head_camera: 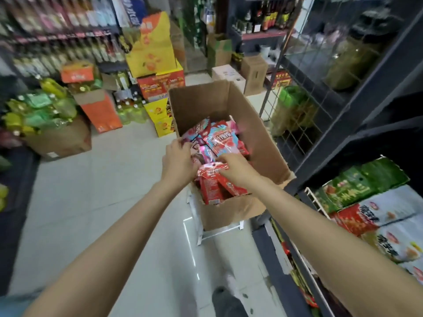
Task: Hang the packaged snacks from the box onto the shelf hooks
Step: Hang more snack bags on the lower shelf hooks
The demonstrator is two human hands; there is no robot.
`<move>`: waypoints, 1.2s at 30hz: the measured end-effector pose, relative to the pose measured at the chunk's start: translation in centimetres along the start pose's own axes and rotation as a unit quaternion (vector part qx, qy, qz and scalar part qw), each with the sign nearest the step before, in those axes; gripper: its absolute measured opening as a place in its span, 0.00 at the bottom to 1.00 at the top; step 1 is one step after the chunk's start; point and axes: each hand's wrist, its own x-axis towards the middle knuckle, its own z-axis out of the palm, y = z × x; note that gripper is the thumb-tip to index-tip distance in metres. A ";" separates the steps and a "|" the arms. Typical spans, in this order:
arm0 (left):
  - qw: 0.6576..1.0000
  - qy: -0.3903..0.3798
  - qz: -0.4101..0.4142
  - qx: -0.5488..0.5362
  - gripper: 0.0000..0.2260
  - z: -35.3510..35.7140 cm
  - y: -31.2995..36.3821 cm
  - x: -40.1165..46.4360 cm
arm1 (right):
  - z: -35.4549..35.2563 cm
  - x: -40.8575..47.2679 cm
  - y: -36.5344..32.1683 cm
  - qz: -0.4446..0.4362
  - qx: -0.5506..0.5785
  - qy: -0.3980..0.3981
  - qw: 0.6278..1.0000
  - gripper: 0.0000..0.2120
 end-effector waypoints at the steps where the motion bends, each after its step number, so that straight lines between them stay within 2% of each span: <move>1: 1.000 -0.007 -0.012 -0.018 0.28 0.1 -0.3 0.7 | 0.3 1.2 0.3 -0.003 -0.008 -0.036 0.999 0.22; 3: 0.994 -0.038 -0.030 -0.097 0.35 0.4 -0.7 1.9 | 0.9 3.4 0.9 -0.016 -0.035 -0.093 0.995 0.30; 5: 0.986 -0.082 -0.060 -0.131 0.40 0.6 -0.7 2.6 | 1.5 5.2 1.1 -0.033 -0.064 -0.132 0.989 0.34; 10: 0.984 -0.090 -0.078 -0.135 0.40 0.8 -0.7 3.2 | 3.3 8.6 1.3 -0.033 -0.105 -0.180 0.978 0.35; 13: 0.983 -0.079 -0.078 -0.148 0.39 1.1 -1.1 3.2 | 4.1 9.4 1.4 -0.022 -0.151 -0.160 0.975 0.27; 15: 0.982 -0.078 -0.073 -0.154 0.39 1.2 -1.3 3.1 | 4.2 9.7 1.6 -0.027 -0.168 -0.118 0.978 0.16; 17: 0.981 -0.086 -0.069 -0.158 0.39 1.1 -1.3 3.0 | 3.5 9.8 1.6 -0.031 -0.166 -0.115 0.979 0.06; 19: 0.989 -0.082 -0.066 -0.106 0.39 1.0 -1.2 3.1 | 2.7 9.9 1.8 -0.034 -0.157 -0.133 0.978 0.04; 20: 0.996 -0.058 -0.056 -0.032 0.38 0.9 -0.9 3.1 | 2.3 9.9 2.1 -0.041 -0.154 -0.136 0.978 0.04; 22: 0.993 -0.002 0.009 0.115 0.35 0.7 -0.2 3.4 | 1.3 9.6 2.5 -0.045 -0.161 -0.130 0.977 0.14; 23: 0.986 0.000 0.050 0.161 0.32 0.7 0.4 3.8 | 0.6 9.4 2.6 -0.041 -0.175 -0.124 0.976 0.18; 25: 0.971 -0.051 0.107 0.209 0.25 1.2 1.8 4.7 | -0.6 9.0 2.7 -0.039 -0.209 -0.107 0.971 0.23; 28: 0.953 -0.183 0.058 0.234 0.16 2.8 3.4 6.0 | -2.2 8.1 2.5 -0.038 -0.240 -0.067 0.968 0.21; 32: 0.902 -0.320 0.009 0.289 0.18 5.7 3.0 7.1 | -3.7 7.0 2.2 -0.030 -0.269 -0.011 0.963 0.18; 36: 0.879 -0.356 -0.026 0.315 0.22 6.9 1.8 7.6 | -4.0 6.5 2.0 -0.027 -0.242 0.000 0.970 0.18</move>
